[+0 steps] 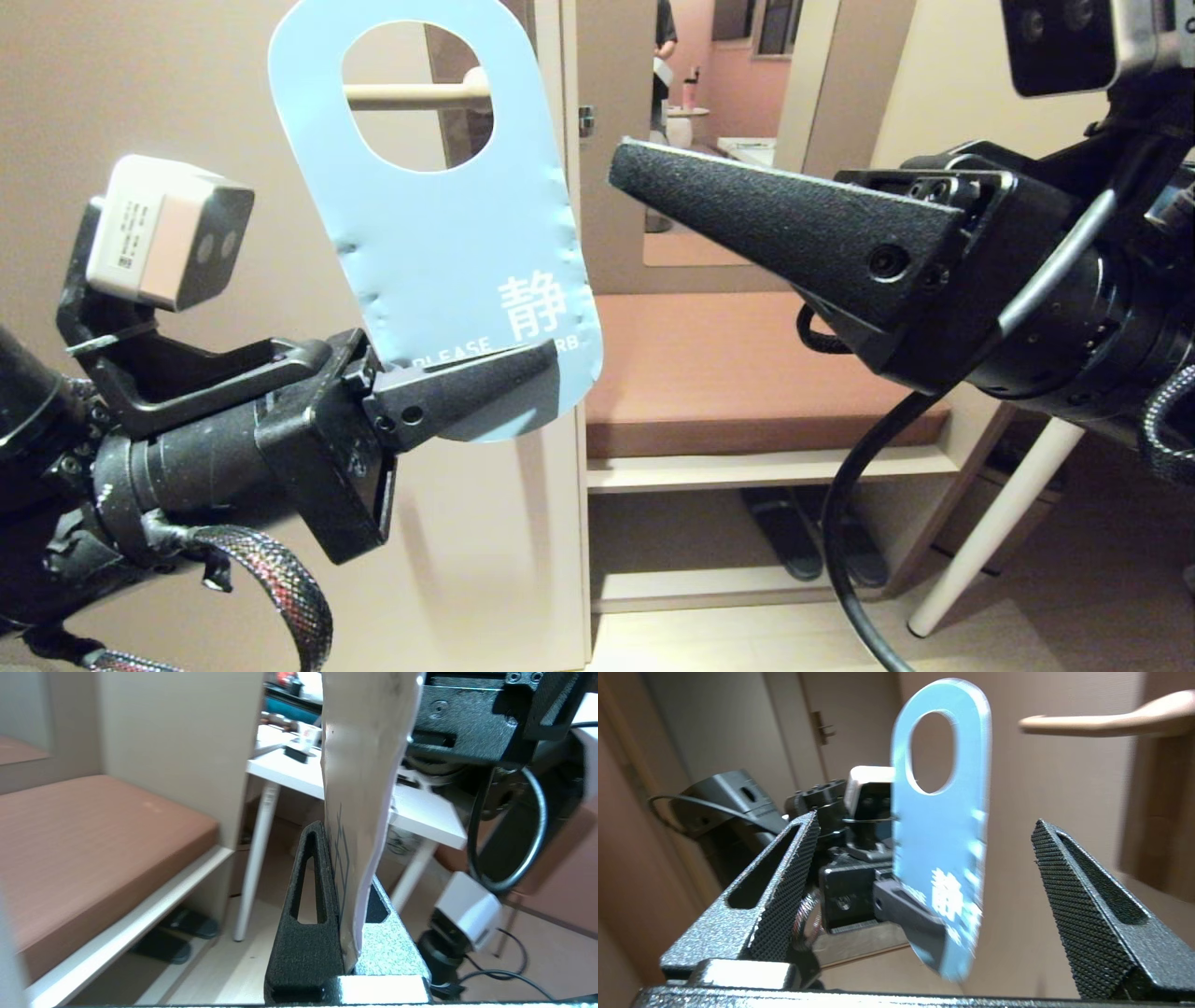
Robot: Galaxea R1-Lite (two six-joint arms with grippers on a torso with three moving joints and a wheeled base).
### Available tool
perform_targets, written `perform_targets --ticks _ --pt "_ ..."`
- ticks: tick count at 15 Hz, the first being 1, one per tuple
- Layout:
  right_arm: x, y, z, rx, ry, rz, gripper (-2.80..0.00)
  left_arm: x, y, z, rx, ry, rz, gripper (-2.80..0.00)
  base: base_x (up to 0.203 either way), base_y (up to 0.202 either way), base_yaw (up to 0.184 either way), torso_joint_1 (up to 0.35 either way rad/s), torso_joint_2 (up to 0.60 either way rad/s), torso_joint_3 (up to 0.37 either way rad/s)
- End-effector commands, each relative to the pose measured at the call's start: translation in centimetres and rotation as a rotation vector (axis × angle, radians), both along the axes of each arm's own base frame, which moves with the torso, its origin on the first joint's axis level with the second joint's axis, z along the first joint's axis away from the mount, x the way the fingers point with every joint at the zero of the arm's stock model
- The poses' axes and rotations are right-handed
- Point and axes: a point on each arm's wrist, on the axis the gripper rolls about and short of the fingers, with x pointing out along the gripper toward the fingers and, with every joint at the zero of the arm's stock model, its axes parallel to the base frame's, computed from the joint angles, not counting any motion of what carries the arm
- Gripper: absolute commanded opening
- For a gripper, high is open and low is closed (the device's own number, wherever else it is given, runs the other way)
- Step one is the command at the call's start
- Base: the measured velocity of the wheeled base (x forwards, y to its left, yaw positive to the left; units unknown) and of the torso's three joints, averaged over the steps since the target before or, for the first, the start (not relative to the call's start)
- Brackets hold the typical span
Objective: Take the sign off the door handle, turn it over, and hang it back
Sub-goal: Hand it to the other hand, then hang the sign back with the other side facing out
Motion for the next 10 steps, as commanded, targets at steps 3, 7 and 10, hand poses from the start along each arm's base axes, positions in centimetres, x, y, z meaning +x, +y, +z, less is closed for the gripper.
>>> perform_targets --ticks 3,7,10 --pt "-0.5 -2.8 0.5 0.019 -0.019 -0.063 0.0 -1.2 2.0 -0.3 -0.008 -0.013 0.042 -2.8 0.0 0.0 0.0 0.0 0.0 0.0" --pt "-1.7 -5.7 -0.3 0.007 -0.011 -0.127 -2.8 -1.6 3.0 -0.4 -0.013 -0.02 0.078 -2.8 0.0 0.0 0.0 0.0 0.0 0.0" --pt "-1.2 -7.8 -2.3 -0.058 -0.033 -0.246 -2.8 -1.5 3.9 -0.6 -0.01 -0.019 0.121 -2.8 0.0 0.0 0.0 0.0 0.0 0.0"
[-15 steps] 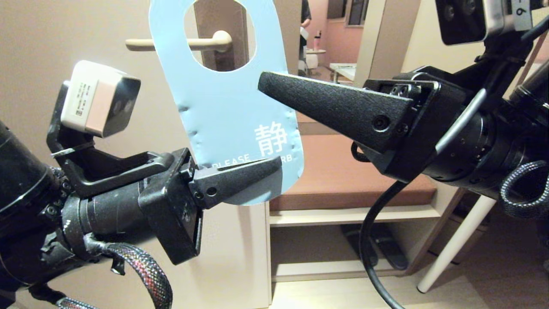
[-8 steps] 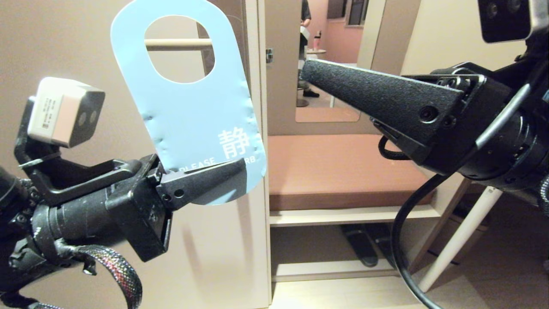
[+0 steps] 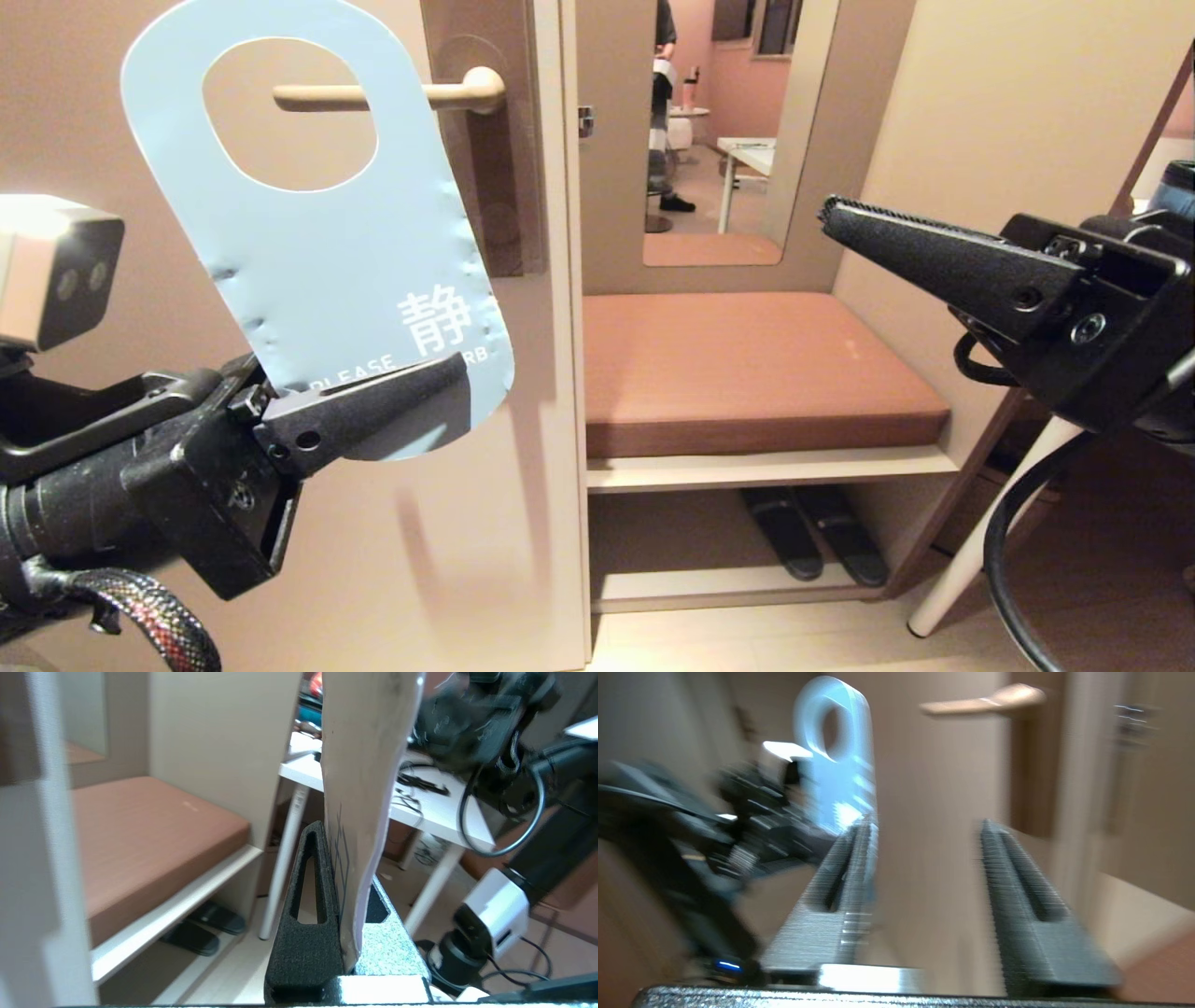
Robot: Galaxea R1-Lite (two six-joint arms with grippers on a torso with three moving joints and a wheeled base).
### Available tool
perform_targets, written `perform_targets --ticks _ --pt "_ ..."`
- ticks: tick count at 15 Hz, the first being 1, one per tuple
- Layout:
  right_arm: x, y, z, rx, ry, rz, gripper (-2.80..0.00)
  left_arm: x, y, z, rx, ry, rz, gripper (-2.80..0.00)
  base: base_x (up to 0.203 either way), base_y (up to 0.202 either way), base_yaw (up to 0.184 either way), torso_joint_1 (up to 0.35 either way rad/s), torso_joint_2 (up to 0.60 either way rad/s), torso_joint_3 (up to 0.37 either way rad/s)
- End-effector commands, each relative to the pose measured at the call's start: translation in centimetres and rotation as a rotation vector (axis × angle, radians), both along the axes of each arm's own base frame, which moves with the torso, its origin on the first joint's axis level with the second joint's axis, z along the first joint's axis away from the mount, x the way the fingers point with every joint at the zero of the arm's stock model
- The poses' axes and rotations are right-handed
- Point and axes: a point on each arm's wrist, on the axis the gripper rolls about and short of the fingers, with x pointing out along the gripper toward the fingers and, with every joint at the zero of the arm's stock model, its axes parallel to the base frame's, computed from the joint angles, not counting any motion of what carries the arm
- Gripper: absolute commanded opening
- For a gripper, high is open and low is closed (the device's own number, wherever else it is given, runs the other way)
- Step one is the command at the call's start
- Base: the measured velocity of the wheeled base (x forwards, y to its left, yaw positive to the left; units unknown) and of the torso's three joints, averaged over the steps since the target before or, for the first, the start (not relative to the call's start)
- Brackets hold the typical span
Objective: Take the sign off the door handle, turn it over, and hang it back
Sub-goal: Hang the sign back with the other side facing out
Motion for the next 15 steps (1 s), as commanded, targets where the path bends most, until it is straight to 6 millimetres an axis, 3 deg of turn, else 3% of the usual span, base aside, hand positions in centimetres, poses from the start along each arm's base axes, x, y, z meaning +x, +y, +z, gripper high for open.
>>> perform_targets --ticks 1,7,10,12,15 --pt "0.0 -1.6 -0.9 -0.028 -0.016 -0.079 -2.8 0.1 1.0 0.0 -0.005 -0.008 0.048 -2.8 0.0 0.0 0.0 0.0 0.0 0.0" --pt "-0.2 -8.8 -4.9 -0.135 0.024 -0.506 -2.8 0.3 2.4 0.1 -0.001 -0.032 0.134 -2.8 0.0 0.0 0.0 0.0 0.0 0.0" --pt "-3.7 -11.6 -8.5 -0.231 0.054 -0.668 -2.8 0.4 2.9 -0.3 0.006 -0.022 0.164 -2.8 0.0 0.0 0.0 0.0 0.0 0.0" --pt "-6.8 -11.9 -10.6 -0.258 0.056 -0.697 -2.8 0.1 3.1 -0.6 0.008 -0.018 0.167 -2.8 0.0 0.0 0.0 0.0 0.0 0.0" --pt "-9.8 -12.0 -13.1 -0.287 0.09 -0.727 -2.8 0.0 3.2 -1.1 0.022 -0.011 0.169 -2.8 0.0 0.0 0.0 0.0 0.0 0.0"
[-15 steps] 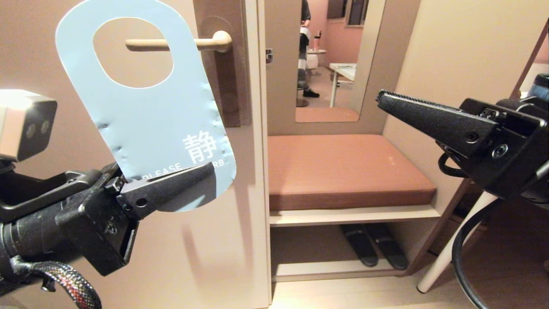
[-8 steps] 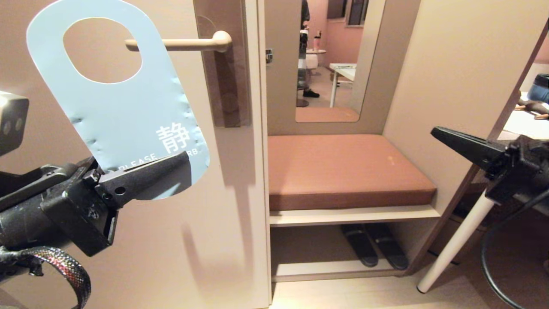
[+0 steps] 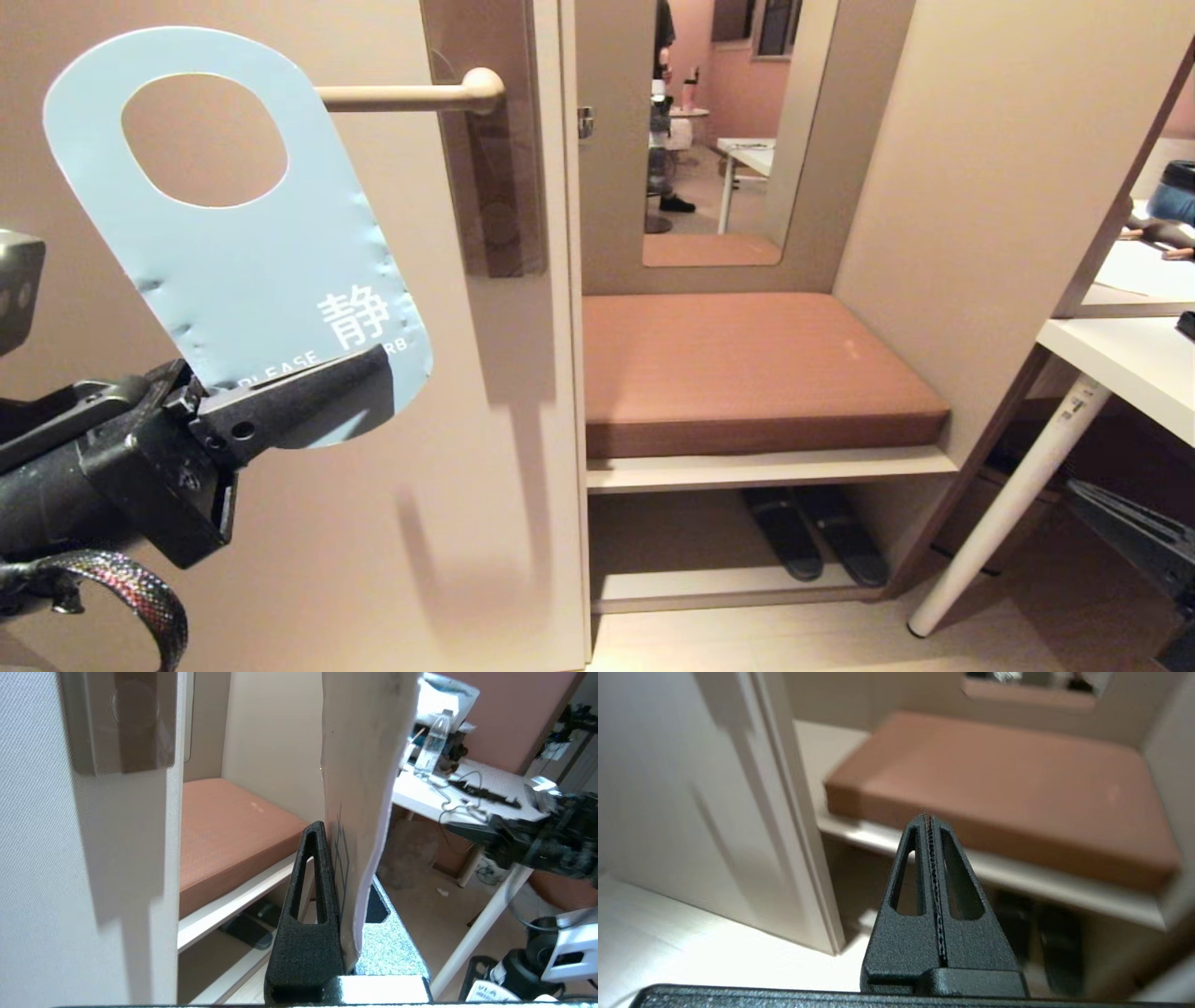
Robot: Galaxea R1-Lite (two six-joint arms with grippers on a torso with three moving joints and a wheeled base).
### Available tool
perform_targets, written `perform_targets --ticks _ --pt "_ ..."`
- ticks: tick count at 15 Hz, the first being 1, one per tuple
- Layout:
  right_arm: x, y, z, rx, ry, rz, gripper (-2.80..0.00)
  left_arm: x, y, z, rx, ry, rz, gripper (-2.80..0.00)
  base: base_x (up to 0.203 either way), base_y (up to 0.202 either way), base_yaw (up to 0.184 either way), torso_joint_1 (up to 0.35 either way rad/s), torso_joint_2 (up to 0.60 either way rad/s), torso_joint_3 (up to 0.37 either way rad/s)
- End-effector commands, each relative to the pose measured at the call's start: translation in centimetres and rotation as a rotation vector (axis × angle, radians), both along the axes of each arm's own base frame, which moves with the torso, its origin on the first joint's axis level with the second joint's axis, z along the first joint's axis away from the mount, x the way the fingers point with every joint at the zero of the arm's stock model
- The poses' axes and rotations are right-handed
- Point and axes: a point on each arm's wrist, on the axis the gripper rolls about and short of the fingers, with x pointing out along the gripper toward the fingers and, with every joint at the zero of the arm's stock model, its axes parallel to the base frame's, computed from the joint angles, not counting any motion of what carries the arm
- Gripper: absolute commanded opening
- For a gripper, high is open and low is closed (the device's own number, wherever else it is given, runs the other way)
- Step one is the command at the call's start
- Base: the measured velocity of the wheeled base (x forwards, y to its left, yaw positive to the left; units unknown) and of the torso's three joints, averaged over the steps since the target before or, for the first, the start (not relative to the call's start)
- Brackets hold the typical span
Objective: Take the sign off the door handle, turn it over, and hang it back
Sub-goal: Hang the sign back with the other side facing out
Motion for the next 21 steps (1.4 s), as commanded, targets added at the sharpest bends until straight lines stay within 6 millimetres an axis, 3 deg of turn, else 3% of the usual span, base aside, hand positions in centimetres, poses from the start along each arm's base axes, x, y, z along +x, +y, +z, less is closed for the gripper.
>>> perform_targets --ticks 1,7,9,11,17,21 --pt "-2.0 -0.1 -0.5 -0.003 -0.021 -0.028 -2.8 -0.2 0.1 -0.3 0.008 0.0 -0.001 -2.8 0.0 0.0 0.0 0.0 0.0 0.0" --pt "-7.9 -0.3 -3.9 -0.023 0.053 -0.149 -2.8 -0.5 0.2 -0.5 0.012 -0.006 -0.001 -2.8 0.0 0.0 0.0 0.0 0.0 0.0" --pt "-9.5 -0.5 -5.6 -0.042 0.158 -0.234 -2.8 -0.5 0.2 -0.5 0.012 -0.005 -0.001 -2.8 0.0 0.0 0.0 0.0 0.0 0.0" --pt "-9.9 -0.9 -6.5 -0.067 0.193 -0.388 -2.8 -0.5 0.3 -0.4 0.013 -0.007 0.002 -2.8 0.0 0.0 0.0 0.0 0.0 0.0" --pt "-11.5 -0.9 -7.0 -0.028 0.002 -0.39 -2.8 -0.9 0.9 -1.1 0.026 0.004 0.033 -2.8 0.0 0.0 0.0 0.0 0.0 0.0" --pt "-11.5 -0.9 -7.0 -0.022 -0.017 -0.39 -2.8 -1.0 1.0 -1.0 0.031 -0.016 0.052 -2.8 0.0 0.0 0.0 0.0 0.0 0.0"
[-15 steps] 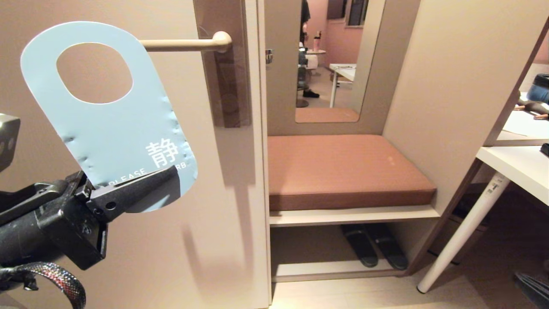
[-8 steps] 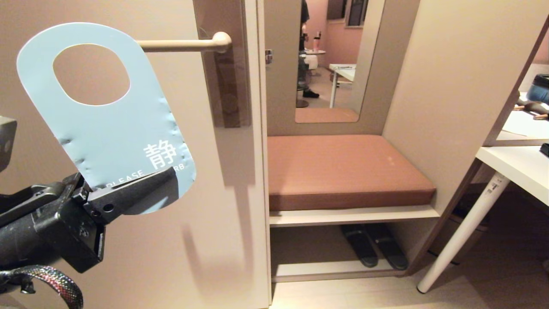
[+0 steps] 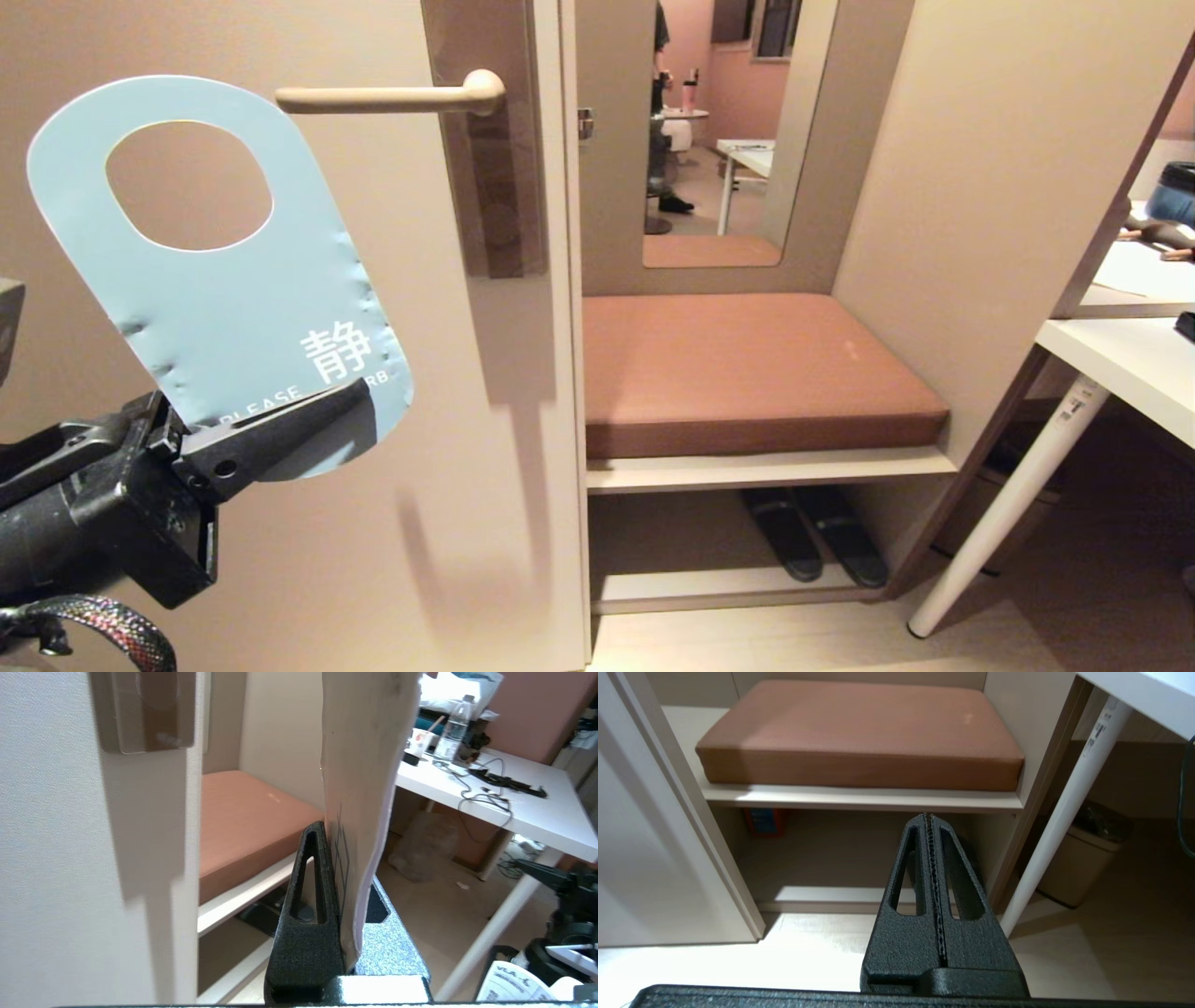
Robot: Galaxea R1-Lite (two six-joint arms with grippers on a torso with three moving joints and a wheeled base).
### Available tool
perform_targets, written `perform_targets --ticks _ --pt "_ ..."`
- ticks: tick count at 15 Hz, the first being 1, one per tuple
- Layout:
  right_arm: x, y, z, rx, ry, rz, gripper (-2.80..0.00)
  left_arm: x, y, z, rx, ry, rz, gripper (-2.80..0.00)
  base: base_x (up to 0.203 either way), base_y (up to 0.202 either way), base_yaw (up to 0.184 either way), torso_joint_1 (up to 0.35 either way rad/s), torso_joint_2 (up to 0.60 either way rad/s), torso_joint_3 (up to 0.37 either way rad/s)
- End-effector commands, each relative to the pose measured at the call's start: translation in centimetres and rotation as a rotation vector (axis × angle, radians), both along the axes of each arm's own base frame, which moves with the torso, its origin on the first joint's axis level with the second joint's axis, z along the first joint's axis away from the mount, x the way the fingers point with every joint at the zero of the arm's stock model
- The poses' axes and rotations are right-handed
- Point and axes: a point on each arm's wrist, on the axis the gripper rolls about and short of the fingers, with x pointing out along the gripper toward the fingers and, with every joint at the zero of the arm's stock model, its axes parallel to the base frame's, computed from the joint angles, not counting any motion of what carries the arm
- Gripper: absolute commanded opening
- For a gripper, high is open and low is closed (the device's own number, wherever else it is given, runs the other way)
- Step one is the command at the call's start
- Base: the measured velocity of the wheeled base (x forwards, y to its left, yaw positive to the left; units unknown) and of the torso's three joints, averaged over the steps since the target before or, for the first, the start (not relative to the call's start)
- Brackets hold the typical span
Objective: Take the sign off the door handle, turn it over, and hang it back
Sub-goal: Hang the sign back with the other side facing out
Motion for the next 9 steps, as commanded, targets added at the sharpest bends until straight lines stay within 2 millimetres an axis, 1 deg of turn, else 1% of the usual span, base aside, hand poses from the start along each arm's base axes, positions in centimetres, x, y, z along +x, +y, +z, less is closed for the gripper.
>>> perform_targets --ticks 1,4,9 --pt "-0.1 0.0 0.0 0.003 -0.012 0.0 -2.8 -0.2 0.3 0.1 -0.004 -0.012 0.037 -2.8 0.0 0.0 0.0 0.0 0.0 0.0" --pt "-0.1 0.0 0.0 0.006 -0.012 -0.001 -2.8 0.1 1.0 -0.3 0.041 -0.042 0.137 -2.8 0.0 0.0 0.0 0.0 0.0 0.0" --pt "-0.1 0.0 0.0 0.009 -0.012 -0.007 -2.8 1.1 2.8 0.2 0.066 -0.073 0.295 -2.8 0.0 0.0 0.0 0.0 0.0 0.0"
